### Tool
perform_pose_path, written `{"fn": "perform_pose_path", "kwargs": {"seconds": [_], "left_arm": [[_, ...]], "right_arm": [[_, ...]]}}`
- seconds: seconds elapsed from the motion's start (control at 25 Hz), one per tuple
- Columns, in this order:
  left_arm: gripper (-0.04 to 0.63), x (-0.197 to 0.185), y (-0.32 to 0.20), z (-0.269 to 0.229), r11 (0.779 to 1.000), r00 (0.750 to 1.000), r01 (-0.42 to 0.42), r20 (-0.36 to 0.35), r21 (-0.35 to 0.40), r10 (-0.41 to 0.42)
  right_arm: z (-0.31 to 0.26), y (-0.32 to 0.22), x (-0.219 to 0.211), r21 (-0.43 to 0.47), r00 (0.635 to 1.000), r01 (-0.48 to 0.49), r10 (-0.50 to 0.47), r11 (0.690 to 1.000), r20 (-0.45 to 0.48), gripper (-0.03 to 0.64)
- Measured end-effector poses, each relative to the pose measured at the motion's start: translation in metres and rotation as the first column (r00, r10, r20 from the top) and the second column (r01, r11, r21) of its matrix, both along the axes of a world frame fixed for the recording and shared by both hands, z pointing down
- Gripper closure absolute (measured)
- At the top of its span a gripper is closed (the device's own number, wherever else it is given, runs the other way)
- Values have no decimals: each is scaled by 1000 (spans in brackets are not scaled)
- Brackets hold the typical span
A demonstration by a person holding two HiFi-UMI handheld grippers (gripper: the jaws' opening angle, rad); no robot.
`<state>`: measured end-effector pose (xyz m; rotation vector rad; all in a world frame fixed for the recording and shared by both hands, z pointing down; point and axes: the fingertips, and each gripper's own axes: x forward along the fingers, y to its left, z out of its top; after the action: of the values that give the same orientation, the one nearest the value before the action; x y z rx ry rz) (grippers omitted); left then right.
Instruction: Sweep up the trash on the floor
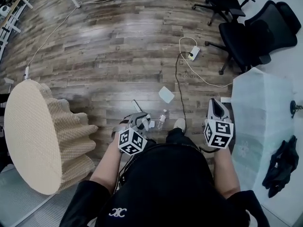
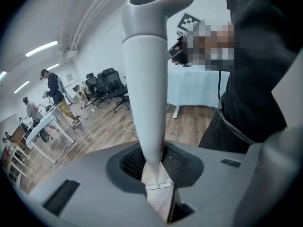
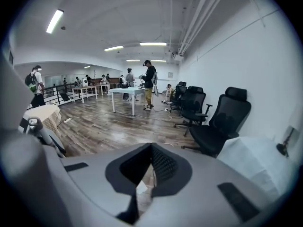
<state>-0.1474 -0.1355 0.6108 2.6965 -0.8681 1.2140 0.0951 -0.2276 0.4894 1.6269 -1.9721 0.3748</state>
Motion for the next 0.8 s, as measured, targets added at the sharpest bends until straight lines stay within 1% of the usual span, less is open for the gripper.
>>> {"fn": "perform_pose_path", "kwargs": {"seconds": [0.28, 0.52, 0.64, 0.8], "left_arm": [[509, 50, -4, -12, 999, 999, -38, -19, 0, 38], [509, 88, -22, -47, 996, 994, -77, -68, 49, 80], [510, 108, -42, -66, 995, 991, -62, -110, 77, 70], [509, 135, -80, -81, 995, 988, -14, -153, 101, 30]], "right_arm": [[10, 3, 26, -14, 1000, -2, 2, 1000, 29, 603], [21, 7, 56, -29, 998, -40, 41, 999, 57, 603], [25, 7, 76, -38, 995, -66, 68, 997, 69, 603], [31, 3, 110, -47, 990, -108, 112, 993, 88, 603]]}}
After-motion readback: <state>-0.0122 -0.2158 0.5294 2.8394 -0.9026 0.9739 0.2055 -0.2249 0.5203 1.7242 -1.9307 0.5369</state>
